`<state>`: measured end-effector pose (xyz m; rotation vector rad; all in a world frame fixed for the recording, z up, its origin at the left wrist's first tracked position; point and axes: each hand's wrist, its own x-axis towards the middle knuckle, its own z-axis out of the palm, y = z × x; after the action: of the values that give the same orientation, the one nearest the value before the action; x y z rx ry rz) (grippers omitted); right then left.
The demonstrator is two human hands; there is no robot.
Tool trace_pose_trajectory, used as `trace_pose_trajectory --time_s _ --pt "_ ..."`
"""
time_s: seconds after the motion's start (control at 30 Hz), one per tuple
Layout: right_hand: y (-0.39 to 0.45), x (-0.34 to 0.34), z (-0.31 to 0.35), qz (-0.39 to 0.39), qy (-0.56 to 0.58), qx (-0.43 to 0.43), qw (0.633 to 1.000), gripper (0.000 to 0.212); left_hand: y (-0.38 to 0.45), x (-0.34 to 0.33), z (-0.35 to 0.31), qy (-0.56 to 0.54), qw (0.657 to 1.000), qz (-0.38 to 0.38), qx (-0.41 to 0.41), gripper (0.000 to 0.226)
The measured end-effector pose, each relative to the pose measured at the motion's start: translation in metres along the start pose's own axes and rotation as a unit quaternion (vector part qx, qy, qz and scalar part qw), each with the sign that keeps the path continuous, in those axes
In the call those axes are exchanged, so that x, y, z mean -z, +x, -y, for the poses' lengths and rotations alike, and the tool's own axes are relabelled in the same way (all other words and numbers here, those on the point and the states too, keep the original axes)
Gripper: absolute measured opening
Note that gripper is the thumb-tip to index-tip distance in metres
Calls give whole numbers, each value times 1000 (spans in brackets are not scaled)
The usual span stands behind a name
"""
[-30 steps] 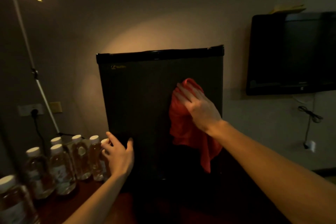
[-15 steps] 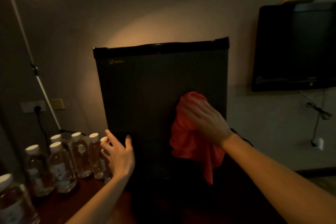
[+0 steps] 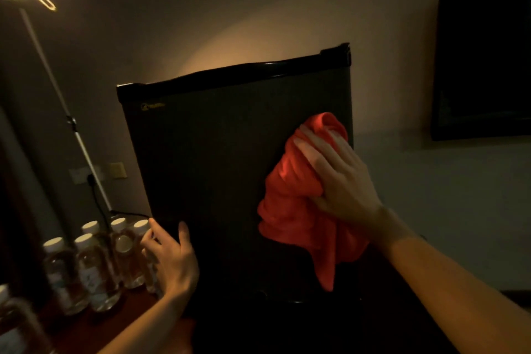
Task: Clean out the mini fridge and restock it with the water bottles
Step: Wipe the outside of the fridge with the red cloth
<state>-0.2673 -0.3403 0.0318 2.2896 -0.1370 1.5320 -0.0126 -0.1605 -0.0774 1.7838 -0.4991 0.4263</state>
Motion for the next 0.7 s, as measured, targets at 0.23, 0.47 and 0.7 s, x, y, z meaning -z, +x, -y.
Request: trace_pose_trajectory --time_s 0.23,0.47,0.7 --pt "-21 1 -24 -36 84 48 995 51 5 -20 10 19 998 -61 7 106" --pt "-82 -14 -29 8 137 109 985 58 7 -33 12 13 991 -129 13 103" --pt "-107 -13 -56 -96 311 -147 934 48 4 -41 9 15 988 -155 15 88"
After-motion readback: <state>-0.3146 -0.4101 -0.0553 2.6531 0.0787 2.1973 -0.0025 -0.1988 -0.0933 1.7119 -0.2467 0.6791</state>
